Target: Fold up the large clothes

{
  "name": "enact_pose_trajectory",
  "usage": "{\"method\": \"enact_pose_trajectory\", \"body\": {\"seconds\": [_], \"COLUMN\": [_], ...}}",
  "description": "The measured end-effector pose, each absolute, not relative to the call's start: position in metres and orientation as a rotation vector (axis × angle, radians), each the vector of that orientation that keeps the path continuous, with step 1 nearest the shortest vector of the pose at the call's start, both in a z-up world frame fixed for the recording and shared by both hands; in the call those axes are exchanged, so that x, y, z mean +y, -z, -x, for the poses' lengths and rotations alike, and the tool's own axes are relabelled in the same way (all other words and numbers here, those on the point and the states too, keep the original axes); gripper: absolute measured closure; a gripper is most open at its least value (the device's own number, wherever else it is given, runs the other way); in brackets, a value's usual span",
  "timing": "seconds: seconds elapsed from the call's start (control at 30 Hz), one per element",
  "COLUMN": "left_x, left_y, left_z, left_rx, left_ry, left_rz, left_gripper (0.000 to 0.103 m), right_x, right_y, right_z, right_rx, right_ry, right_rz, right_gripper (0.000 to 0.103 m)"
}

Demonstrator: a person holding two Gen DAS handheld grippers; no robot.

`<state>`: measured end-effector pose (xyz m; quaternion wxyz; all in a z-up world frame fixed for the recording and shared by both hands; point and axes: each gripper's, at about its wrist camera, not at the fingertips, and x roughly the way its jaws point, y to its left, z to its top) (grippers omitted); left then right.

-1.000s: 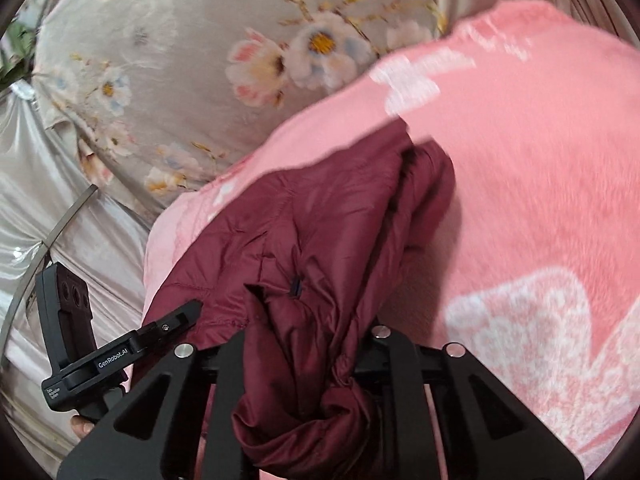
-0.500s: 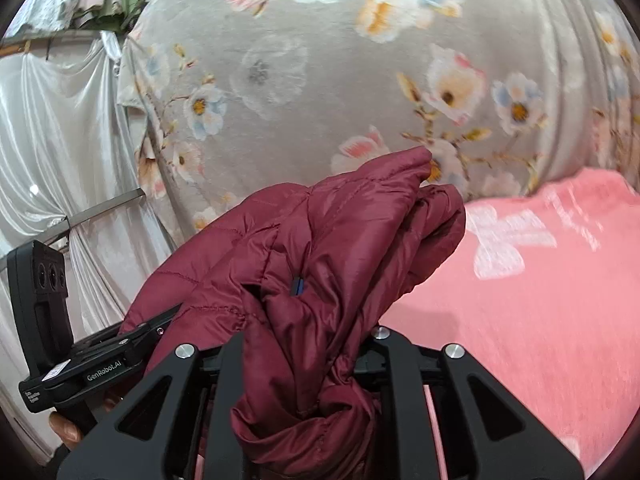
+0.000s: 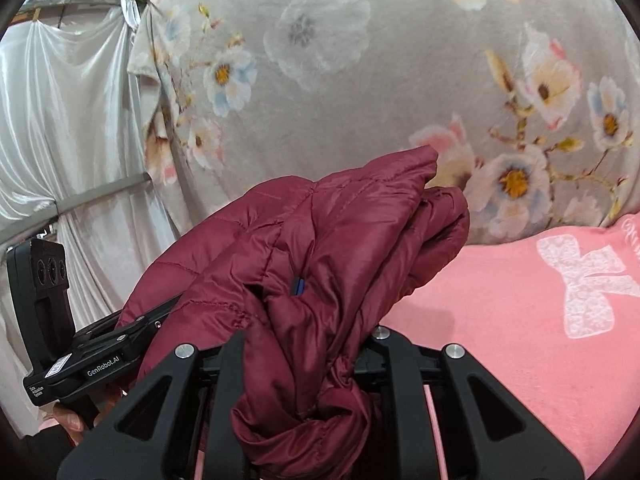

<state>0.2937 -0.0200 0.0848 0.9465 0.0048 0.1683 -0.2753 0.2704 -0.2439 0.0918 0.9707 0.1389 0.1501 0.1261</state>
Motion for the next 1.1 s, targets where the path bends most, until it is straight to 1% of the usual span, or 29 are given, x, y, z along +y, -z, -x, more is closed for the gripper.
{"method": "enact_pose_trajectory", "body": {"seconds": [0.27,0.4,0.43,0.47,0.5,0.53,0.57,0.6,0.63,0.73,0.8,0.83,0.9,0.93,0.97,1.1], "left_x": [-0.005,0.002,0.003,0.004,0.007,0.009,0.011,0.016,0.02,0.027,0.03,0.03,0.025,0.021,0.016,0.0], "left_y": [-0.024,0.014,0.024,0.031,0.041,0.045,0.048,0.05,0.051,0.046,0.038,0.031,0.019,0.013,0.007,0.001], "left_z": [-0.346,-0.363,-0.366,-0.367,-0.366,-0.366,-0.367,-0.366,-0.366,-0.355,-0.345,-0.339,-0.331,-0.33,-0.33,-0.34], "left_rx": [0.43,0.518,0.542,0.549,0.553,0.567,0.588,0.627,0.658,0.718,0.742,0.751,0.758,0.769,0.788,0.836], "left_ry": [0.5,0.471,0.456,0.434,0.404,0.385,0.374,0.373,0.361,0.294,0.247,0.221,0.175,0.136,0.095,0.018], "left_rz": [-0.037,-0.05,-0.061,-0.072,-0.086,-0.088,-0.081,-0.054,-0.037,-0.049,-0.079,-0.096,-0.135,-0.155,-0.162,-0.142], "left_gripper": [0.066,0.065,0.065,0.064,0.061,0.055,0.053,0.048,0.042,0.037,0.037,0.037,0.037,0.037,0.037,0.037], "right_x": [-0.22,-0.214,-0.213,-0.214,-0.216,-0.219,-0.221,-0.225,-0.23,-0.243,-0.251,-0.252,-0.248,-0.242,-0.233,-0.2], "right_y": [-0.017,0.019,0.03,0.037,0.047,0.052,0.057,0.059,0.058,0.053,0.044,0.038,0.024,0.017,0.008,-0.007], "right_z": [-0.334,-0.349,-0.352,-0.353,-0.352,-0.351,-0.349,-0.344,-0.337,-0.315,-0.297,-0.291,-0.284,-0.284,-0.284,-0.297], "right_rx": [0.446,0.533,0.564,0.581,0.612,0.637,0.648,0.66,0.671,0.687,0.698,0.705,0.703,0.707,0.708,0.701], "right_ry": [-0.24,-0.24,-0.237,-0.236,-0.237,-0.24,-0.242,-0.233,-0.222,-0.174,-0.115,-0.095,-0.074,-0.065,-0.053,-0.045], "right_rz": [-0.297,-0.327,-0.335,-0.342,-0.359,-0.378,-0.389,-0.398,-0.402,-0.394,-0.366,-0.348,-0.304,-0.274,-0.237,-0.138], "right_gripper": [0.087,0.087,0.086,0.082,0.08,0.076,0.07,0.068,0.063,0.048,0.047,0.047,0.06,0.073,0.082,0.091]}}
